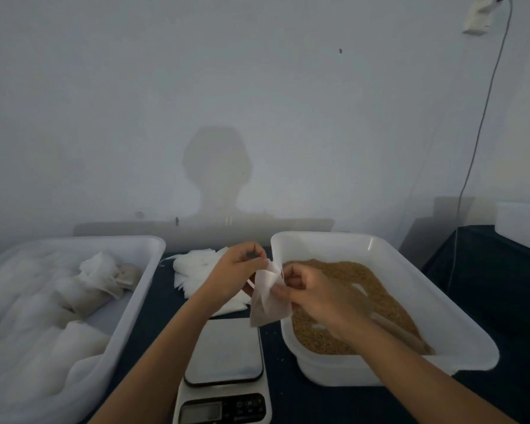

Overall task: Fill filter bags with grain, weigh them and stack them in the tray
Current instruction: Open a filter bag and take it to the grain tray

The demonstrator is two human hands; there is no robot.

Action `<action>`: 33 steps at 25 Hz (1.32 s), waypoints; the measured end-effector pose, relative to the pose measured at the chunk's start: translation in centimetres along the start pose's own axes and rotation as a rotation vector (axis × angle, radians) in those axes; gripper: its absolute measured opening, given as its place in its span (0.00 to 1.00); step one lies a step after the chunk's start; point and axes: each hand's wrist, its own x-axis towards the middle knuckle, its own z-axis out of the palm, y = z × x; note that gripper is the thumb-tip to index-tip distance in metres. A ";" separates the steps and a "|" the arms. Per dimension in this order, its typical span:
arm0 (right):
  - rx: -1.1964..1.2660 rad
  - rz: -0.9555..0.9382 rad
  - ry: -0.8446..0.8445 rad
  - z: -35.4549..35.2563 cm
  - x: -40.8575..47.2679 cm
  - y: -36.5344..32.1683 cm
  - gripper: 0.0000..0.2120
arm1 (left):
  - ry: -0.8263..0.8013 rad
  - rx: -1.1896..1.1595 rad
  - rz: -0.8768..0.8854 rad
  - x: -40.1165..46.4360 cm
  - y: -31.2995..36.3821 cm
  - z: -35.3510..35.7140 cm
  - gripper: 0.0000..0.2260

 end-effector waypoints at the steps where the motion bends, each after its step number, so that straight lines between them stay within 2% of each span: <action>1: -0.006 -0.011 0.043 1.3 0.0 -0.2 0.03 | 0.032 -0.003 -0.017 -0.6 -0.5 -0.6 0.06; 4: -0.059 -0.034 0.157 4.6 0.2 -0.1 0.06 | 0.146 -0.128 -0.082 -2.6 -2.3 -1.8 0.10; 6: -0.042 0.001 0.219 6.4 0.2 0.5 0.06 | 0.167 -0.203 -0.103 -4.4 -4.1 -2.2 0.14; 9: 0.091 0.053 0.265 8.6 0.1 1.9 0.09 | 0.149 -0.097 0.014 -6.7 -6.8 -2.6 0.12; 11: 0.115 0.057 0.286 9.9 0.2 2.9 0.10 | 0.213 -0.005 0.042 -7.2 -8.2 -2.9 0.09; 13: 0.126 0.046 0.314 10.9 0.2 3.8 0.12 | 0.298 0.053 0.046 -7.2 -9.3 -3.4 0.13; 15: 0.123 -0.002 0.311 11.4 0.2 4.4 0.12 | 0.355 0.074 0.051 -7.4 -9.9 -3.5 0.16; 19: 0.124 -0.119 0.188 11.5 0.3 5.7 0.09 | 0.458 0.058 0.069 -7.4 -10.6 -2.8 0.12; 24: 0.121 -0.156 0.220 11.2 0.9 7.1 0.02 | 0.476 0.040 0.028 -7.5 -11.6 -2.2 0.13; 29: 0.044 -0.176 0.219 11.1 1.8 7.8 0.06 | 0.469 0.111 -0.008 -7.4 -12.4 -2.8 0.17; 33: -0.035 -0.247 0.214 11.0 2.1 8.1 0.08 | 0.432 0.100 -0.010 -7.5 -12.5 -3.3 0.10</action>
